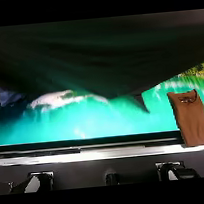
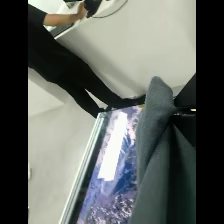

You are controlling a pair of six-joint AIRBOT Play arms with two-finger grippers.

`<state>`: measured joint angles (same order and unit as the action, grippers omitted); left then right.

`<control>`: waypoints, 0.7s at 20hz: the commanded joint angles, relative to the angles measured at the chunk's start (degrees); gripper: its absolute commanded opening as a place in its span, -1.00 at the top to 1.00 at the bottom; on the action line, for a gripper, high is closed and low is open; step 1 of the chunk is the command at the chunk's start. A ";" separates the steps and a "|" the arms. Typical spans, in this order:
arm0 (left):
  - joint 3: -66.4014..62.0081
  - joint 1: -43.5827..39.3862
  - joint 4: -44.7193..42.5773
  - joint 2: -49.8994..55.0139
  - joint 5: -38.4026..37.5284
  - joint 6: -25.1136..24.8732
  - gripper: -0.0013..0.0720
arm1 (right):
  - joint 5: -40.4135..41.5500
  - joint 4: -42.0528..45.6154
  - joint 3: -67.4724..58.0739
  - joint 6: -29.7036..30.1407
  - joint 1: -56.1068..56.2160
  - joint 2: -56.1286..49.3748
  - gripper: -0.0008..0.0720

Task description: Fold the shirts.

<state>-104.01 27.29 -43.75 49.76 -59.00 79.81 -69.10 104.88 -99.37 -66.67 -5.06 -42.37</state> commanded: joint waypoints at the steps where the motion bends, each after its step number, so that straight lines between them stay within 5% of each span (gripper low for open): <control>1: -0.85 0.48 0.87 0.33 4.37 0.15 0.87 | -9.55 0.15 -0.07 0.94 -0.02 1.49 0.87; 6: -0.28 -0.83 0.83 11.96 -7.91 -1.66 0.87 | -30.45 -12.74 8.41 1.44 -0.02 -7.61 0.87; 8: 1.38 -4.83 0.83 19.47 -7.17 -5.33 0.87 | -24.00 -20.33 20.98 0.63 -0.02 -11.04 0.87; 10: 1.40 -9.44 0.85 28.02 -6.73 -7.93 0.87 | -9.09 -22.82 31.98 -0.13 -0.02 -15.45 0.87; 14: 1.36 -16.72 0.83 43.63 1.49 -9.57 0.87 | 9.81 -22.91 37.97 -7.45 -0.02 -29.00 0.87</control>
<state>-102.78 15.31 -43.07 83.24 -61.93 72.27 -72.53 84.90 -67.00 -69.49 -5.08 -63.13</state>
